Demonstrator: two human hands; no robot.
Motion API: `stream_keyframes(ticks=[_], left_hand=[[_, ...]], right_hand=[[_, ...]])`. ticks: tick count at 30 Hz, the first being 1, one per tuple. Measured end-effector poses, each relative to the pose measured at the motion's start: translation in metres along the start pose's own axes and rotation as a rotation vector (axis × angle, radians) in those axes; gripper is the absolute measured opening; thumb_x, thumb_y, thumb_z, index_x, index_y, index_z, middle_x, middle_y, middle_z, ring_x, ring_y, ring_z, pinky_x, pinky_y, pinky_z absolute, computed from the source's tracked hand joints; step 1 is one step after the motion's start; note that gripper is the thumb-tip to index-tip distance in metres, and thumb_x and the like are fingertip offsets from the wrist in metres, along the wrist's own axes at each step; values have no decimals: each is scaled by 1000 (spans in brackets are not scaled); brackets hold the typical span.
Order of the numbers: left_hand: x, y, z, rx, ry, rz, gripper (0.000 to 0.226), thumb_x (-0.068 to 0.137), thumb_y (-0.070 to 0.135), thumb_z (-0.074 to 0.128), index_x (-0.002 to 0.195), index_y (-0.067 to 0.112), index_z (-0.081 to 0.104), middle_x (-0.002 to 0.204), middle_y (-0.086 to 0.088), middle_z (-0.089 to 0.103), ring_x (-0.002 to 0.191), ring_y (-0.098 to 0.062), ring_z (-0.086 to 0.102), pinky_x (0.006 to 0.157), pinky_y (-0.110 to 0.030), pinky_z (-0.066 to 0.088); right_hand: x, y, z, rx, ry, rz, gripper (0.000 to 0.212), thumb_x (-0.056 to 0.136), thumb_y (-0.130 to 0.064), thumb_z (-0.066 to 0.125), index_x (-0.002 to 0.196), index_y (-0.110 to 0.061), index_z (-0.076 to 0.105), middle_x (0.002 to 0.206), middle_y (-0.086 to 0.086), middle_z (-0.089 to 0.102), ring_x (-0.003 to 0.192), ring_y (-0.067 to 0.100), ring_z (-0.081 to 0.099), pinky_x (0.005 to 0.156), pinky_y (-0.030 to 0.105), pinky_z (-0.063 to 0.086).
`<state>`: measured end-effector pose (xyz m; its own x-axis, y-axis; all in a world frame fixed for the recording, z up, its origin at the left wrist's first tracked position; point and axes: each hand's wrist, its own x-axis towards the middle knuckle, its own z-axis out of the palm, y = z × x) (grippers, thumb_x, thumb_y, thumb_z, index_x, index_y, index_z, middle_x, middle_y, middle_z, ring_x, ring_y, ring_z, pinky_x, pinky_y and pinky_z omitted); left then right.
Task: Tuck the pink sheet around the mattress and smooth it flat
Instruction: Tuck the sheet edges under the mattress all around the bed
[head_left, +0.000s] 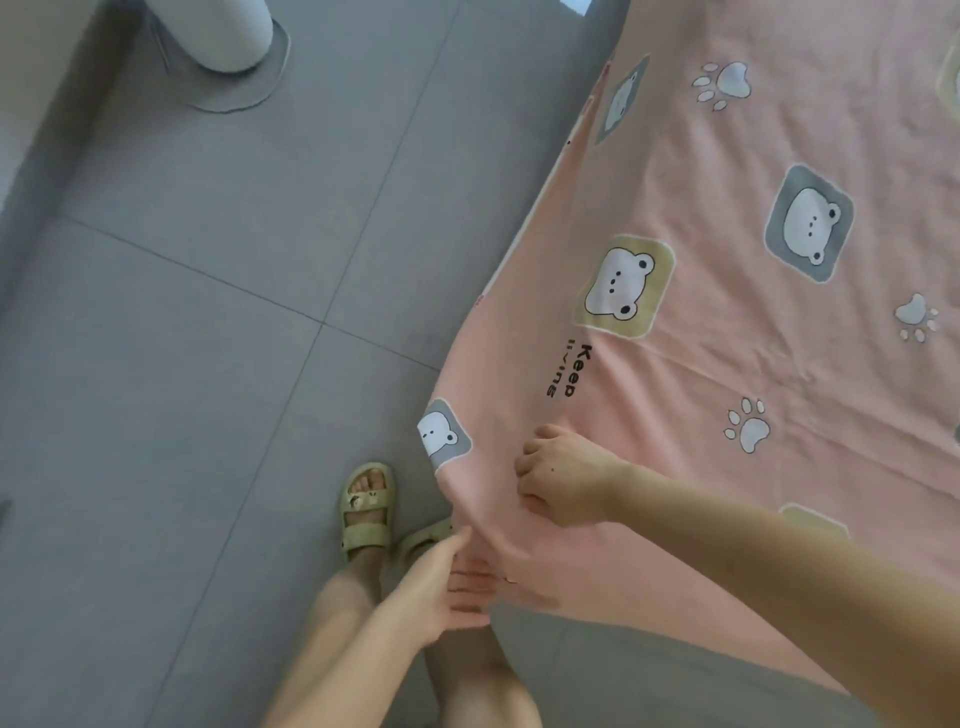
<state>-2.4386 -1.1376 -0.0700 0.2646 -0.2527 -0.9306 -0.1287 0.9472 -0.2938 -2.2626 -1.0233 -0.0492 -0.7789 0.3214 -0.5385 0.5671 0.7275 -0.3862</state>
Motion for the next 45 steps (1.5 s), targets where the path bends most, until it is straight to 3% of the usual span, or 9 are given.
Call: stream_keyframes(ticks=[6,14,20,23,27,35,38,41,45], left_hand=[[5,-21,8,-327,-125,111,31,91,33,56,96,4,65,94,-14,68,90,-27,64,77,-42,51],[17,-26,27,-434,-127,151,33,85,41,63,89,9,65,65,-5,59,57,-17,54,61,-31,52],[24,-38,50,-633,58,342,25,91,38,54,84,17,65,78,-3,69,75,-17,64,79,-34,53],[27,-64,59,-765,132,408,29,94,25,48,74,11,65,67,-1,68,67,-14,61,67,-26,50],[26,-94,72,-813,209,511,22,96,19,47,79,12,60,75,-1,62,67,-9,56,65,-24,44],[7,-119,112,-907,-30,550,48,87,56,51,119,21,60,115,1,64,109,-14,57,90,-33,47],[5,-110,108,-908,-223,611,53,86,62,46,116,23,64,113,-1,68,97,-12,60,79,-28,41],[6,-107,98,-978,-446,657,42,90,46,47,92,11,70,77,-4,69,67,-14,59,61,-27,37],[8,-114,64,-1010,-90,520,18,77,25,71,77,10,60,61,-1,55,57,-15,49,52,-24,37]], right_hand=[[20,-11,8,13,-246,6,67,76,-42,9,88,-19,72,93,-4,68,94,22,57,88,34,41],[35,-19,14,-84,-380,-33,87,70,-48,-9,103,-18,66,112,-3,61,109,20,50,95,34,35],[47,-26,20,-286,-434,-57,42,100,-32,24,105,-17,63,112,1,62,108,19,51,93,34,29],[46,-34,20,-214,-439,-25,26,99,-35,27,96,-27,52,99,4,62,98,23,51,84,33,26],[37,-38,10,-276,-591,-33,36,97,-43,25,128,-40,44,89,-3,47,88,19,40,82,32,21],[-24,-42,-46,-293,-583,-113,47,98,-51,15,75,-27,48,81,-6,56,91,15,46,90,33,30],[-44,-37,-63,-233,-538,-72,45,97,-51,14,75,-31,48,76,-14,51,89,9,42,90,30,29],[-52,-36,-66,-242,-498,-77,49,96,-50,15,83,-31,57,89,-15,60,92,7,43,89,28,29],[-45,-38,-62,-321,-493,-109,46,99,-45,19,67,-31,48,90,-13,59,89,8,39,84,27,23]])
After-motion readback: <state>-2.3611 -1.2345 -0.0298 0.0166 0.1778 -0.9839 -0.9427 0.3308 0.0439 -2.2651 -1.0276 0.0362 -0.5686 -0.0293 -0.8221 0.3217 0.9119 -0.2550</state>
